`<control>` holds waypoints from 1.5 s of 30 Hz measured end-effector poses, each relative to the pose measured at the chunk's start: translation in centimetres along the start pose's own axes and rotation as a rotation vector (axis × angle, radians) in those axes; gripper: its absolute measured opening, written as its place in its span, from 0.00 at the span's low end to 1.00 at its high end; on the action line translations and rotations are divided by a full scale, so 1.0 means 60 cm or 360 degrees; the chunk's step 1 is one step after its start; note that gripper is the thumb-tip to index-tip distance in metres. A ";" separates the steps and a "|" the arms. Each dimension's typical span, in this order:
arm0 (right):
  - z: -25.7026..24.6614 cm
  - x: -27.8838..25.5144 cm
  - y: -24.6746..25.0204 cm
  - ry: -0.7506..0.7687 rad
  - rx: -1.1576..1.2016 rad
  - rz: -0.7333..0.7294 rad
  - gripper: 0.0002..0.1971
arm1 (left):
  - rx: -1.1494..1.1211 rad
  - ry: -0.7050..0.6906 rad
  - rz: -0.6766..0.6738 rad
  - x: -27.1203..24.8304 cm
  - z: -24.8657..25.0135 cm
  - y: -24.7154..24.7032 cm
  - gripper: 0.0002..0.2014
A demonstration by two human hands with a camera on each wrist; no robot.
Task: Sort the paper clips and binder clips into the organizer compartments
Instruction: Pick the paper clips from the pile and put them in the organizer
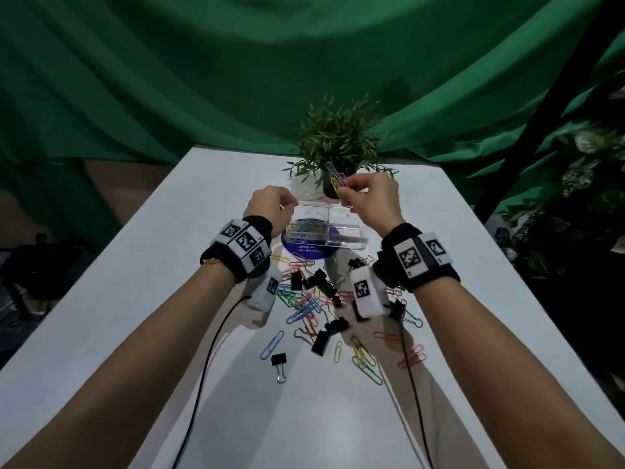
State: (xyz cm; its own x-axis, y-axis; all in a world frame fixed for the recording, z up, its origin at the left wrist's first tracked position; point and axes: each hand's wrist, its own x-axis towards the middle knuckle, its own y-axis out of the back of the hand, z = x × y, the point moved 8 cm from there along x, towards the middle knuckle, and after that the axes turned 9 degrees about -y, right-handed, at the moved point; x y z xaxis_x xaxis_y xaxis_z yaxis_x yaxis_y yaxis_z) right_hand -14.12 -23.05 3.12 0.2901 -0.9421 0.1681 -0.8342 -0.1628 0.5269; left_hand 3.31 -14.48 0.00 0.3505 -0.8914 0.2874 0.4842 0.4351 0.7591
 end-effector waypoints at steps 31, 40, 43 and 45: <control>0.037 -0.206 -0.141 0.0483 -0.1085 -0.1192 0.16 | 0.0689 0.0013 -0.1081 -0.154 0.013 -0.080 0.18; 0.027 -0.215 -0.132 0.0680 -0.1409 -0.0842 0.10 | 0.0672 -0.0089 -0.1086 -0.152 0.008 -0.086 0.14; 0.034 -0.207 -0.125 0.0652 -0.1401 -0.0854 0.10 | 0.0650 -0.0120 -0.1097 -0.152 0.007 -0.084 0.15; 0.046 -0.192 -0.110 0.0562 -0.1280 -0.0909 0.07 | 0.0611 -0.0093 -0.1076 -0.150 0.001 -0.075 0.17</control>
State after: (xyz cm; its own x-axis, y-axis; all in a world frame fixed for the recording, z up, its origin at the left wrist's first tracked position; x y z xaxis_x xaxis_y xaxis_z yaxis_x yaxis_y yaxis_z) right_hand -13.21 -11.93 -4.59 0.7711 -0.6263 -0.1146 -0.0098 -0.1915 0.9814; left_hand -2.08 -8.43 -5.95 0.0299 -0.9572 -0.2878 0.2624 -0.2703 0.9263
